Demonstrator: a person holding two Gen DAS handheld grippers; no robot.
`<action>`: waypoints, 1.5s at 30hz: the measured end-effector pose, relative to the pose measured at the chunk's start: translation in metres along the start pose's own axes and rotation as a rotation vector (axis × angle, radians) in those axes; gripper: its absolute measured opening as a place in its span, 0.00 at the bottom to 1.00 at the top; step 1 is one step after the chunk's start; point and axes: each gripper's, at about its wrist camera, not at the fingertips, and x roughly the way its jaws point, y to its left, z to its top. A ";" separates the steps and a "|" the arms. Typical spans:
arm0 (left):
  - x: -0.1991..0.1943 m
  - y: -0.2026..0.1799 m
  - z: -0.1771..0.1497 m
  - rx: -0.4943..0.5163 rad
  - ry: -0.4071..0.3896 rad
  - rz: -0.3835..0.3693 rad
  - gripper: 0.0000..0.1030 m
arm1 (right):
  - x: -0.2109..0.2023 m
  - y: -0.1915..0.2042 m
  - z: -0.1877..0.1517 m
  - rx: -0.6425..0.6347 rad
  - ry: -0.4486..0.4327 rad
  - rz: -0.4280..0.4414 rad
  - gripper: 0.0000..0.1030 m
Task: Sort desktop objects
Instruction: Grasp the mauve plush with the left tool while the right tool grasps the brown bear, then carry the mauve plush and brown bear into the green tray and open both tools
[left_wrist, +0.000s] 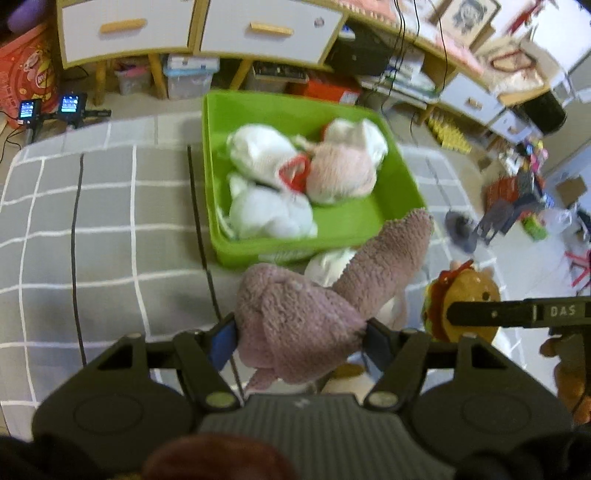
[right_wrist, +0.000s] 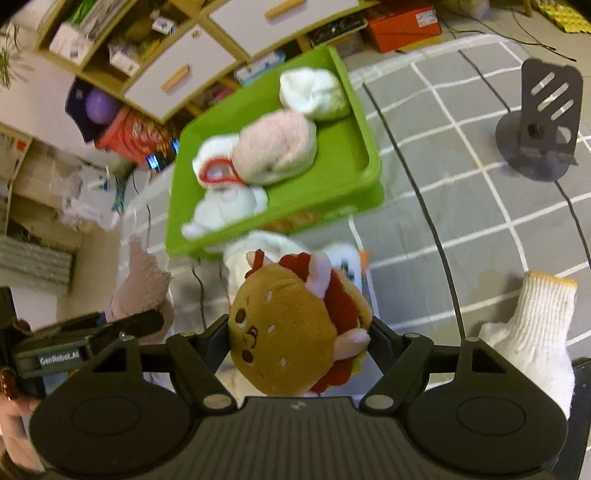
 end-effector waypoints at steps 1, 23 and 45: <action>-0.003 0.000 0.003 -0.010 -0.016 0.001 0.67 | -0.001 0.001 0.003 0.006 -0.011 -0.005 0.74; 0.041 0.002 0.044 -0.206 -0.230 0.048 0.67 | 0.034 0.035 0.067 -0.045 -0.309 -0.172 0.74; 0.102 -0.019 0.045 -0.068 -0.145 0.237 0.68 | 0.104 0.070 0.051 -0.474 -0.350 -0.559 0.76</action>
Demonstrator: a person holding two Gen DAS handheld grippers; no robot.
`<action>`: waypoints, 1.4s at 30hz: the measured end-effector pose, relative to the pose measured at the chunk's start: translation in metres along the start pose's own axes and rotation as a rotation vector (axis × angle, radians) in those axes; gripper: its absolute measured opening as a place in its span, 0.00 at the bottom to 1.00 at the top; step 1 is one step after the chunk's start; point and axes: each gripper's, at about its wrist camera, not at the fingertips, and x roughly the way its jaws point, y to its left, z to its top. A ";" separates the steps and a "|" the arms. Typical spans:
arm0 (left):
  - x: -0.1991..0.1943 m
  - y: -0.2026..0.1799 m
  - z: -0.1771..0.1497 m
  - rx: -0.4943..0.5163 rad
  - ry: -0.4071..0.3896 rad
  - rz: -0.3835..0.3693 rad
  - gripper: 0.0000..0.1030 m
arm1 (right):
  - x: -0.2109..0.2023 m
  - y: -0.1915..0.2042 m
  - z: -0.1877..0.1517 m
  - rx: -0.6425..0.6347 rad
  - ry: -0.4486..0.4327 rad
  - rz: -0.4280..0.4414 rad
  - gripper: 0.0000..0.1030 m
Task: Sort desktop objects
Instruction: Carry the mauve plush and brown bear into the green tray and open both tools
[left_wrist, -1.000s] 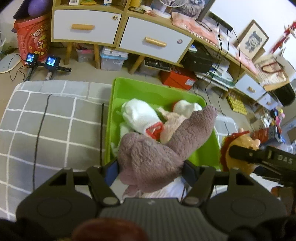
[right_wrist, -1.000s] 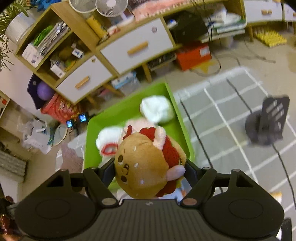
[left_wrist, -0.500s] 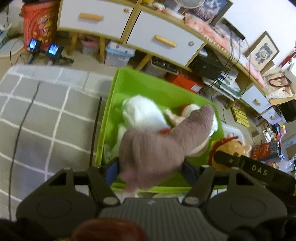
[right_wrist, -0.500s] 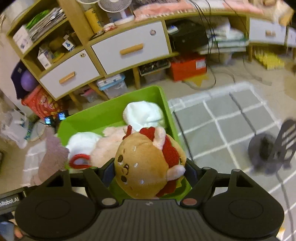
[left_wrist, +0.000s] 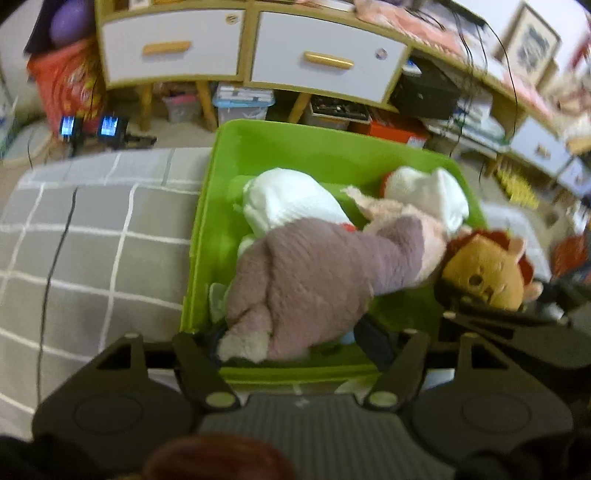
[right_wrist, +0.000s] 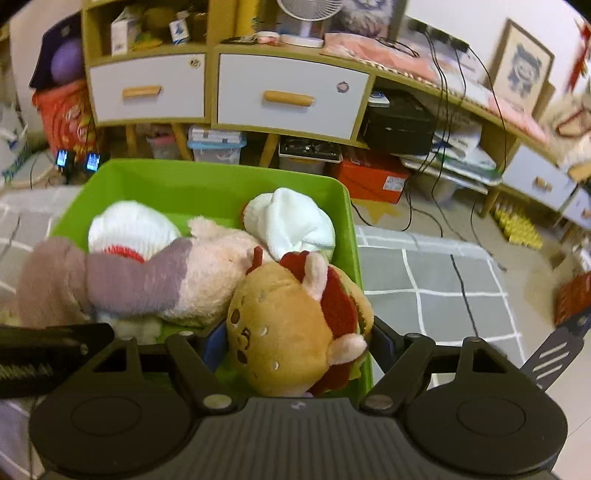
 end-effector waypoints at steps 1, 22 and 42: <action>0.000 -0.002 -0.001 0.016 -0.002 0.016 0.68 | 0.000 0.001 -0.001 -0.009 0.001 -0.005 0.76; -0.013 0.001 -0.003 0.042 -0.024 -0.022 0.88 | -0.012 -0.016 0.001 0.040 0.037 0.089 0.77; -0.036 -0.002 -0.003 0.077 0.011 -0.059 0.99 | -0.048 -0.031 0.000 0.051 0.035 0.135 0.82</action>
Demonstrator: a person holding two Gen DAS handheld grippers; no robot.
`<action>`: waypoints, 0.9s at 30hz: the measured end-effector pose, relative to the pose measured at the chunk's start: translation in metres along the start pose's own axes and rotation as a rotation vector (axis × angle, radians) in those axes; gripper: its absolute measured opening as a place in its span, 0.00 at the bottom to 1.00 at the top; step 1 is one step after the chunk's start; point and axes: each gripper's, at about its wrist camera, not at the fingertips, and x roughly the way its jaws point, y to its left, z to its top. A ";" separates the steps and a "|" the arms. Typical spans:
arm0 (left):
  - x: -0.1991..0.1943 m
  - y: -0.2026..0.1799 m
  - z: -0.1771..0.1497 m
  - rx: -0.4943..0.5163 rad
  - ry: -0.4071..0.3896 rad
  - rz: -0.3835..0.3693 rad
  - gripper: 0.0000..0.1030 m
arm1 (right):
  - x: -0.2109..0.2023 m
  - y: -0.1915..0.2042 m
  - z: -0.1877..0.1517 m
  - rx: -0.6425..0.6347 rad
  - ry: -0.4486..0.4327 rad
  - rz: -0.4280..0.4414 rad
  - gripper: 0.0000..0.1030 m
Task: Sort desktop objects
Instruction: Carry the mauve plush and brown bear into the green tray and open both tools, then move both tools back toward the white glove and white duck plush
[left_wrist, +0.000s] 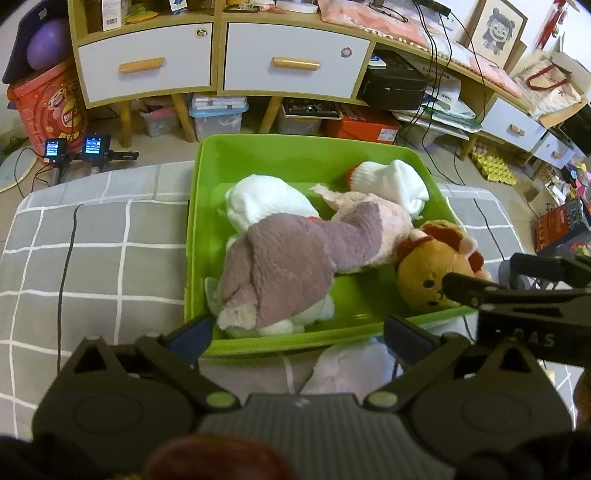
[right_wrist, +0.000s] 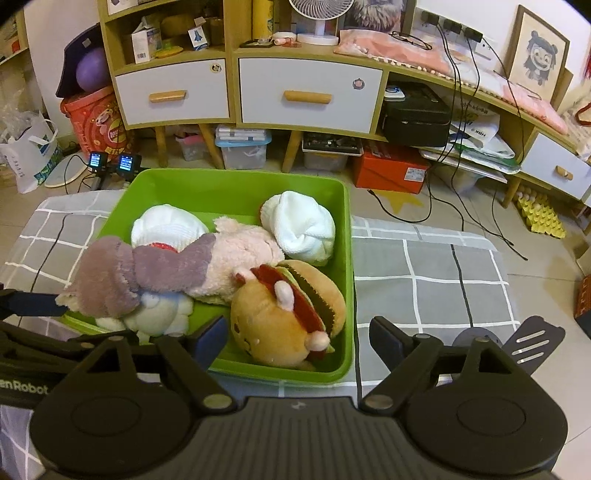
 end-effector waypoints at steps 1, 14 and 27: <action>0.000 0.000 0.000 -0.001 0.003 0.000 0.99 | -0.002 -0.001 -0.001 0.001 0.000 0.002 0.82; -0.010 -0.001 -0.003 0.015 0.065 -0.011 0.99 | -0.010 -0.020 -0.011 0.064 0.115 0.063 0.84; 0.001 -0.016 -0.022 0.147 0.190 -0.042 0.99 | -0.003 -0.044 -0.039 0.122 0.241 0.116 0.87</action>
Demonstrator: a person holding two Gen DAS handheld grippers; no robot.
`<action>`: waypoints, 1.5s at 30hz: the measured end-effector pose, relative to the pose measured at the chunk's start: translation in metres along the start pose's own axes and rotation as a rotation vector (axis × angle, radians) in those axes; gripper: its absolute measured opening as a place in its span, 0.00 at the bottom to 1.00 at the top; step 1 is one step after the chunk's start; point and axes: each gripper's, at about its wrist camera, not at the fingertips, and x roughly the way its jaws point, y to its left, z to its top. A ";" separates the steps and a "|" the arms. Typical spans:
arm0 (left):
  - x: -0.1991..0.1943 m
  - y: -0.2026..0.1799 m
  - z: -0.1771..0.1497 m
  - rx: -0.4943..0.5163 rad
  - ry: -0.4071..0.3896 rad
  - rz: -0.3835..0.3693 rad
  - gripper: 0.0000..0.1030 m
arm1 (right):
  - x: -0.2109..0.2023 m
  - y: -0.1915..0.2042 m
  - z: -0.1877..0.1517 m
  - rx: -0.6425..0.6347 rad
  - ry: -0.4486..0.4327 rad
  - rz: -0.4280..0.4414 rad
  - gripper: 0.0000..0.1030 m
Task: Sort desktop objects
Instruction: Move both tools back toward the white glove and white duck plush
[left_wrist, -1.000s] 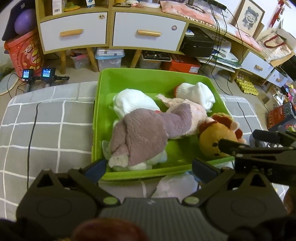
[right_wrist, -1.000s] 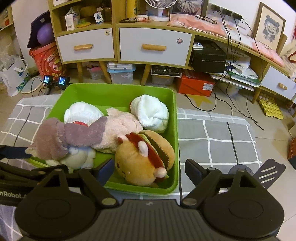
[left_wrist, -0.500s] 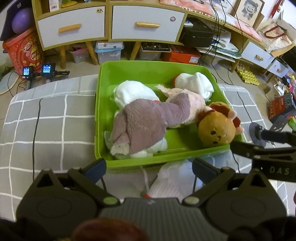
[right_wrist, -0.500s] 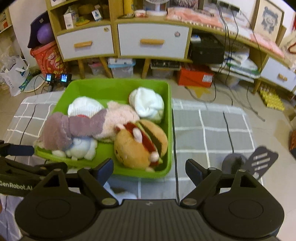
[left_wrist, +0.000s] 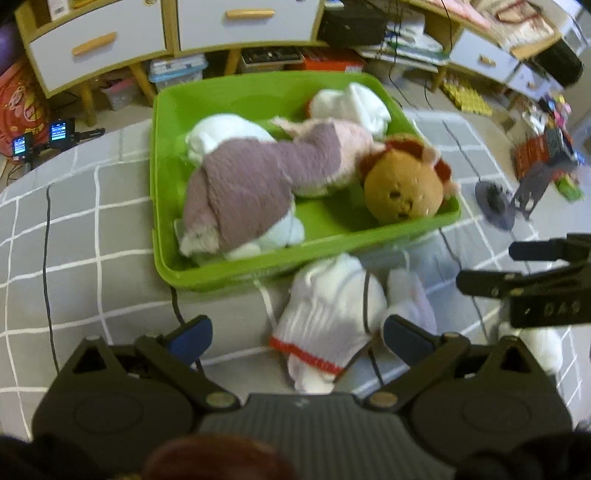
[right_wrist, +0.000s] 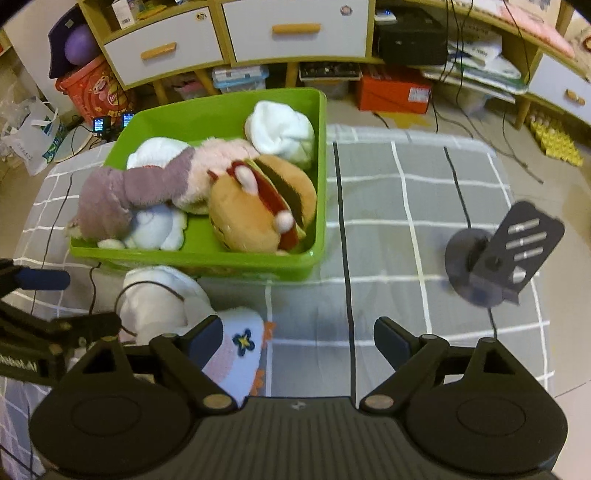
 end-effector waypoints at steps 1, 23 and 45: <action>0.001 0.000 -0.001 0.006 0.008 0.006 0.99 | 0.001 -0.002 0.000 0.016 0.007 0.017 0.87; 0.004 0.028 -0.009 -0.010 0.057 0.032 0.99 | 0.044 0.033 0.002 0.144 0.151 0.203 0.88; 0.028 -0.003 -0.005 -0.045 0.052 -0.019 0.93 | -0.006 -0.047 -0.032 0.185 0.101 0.079 0.98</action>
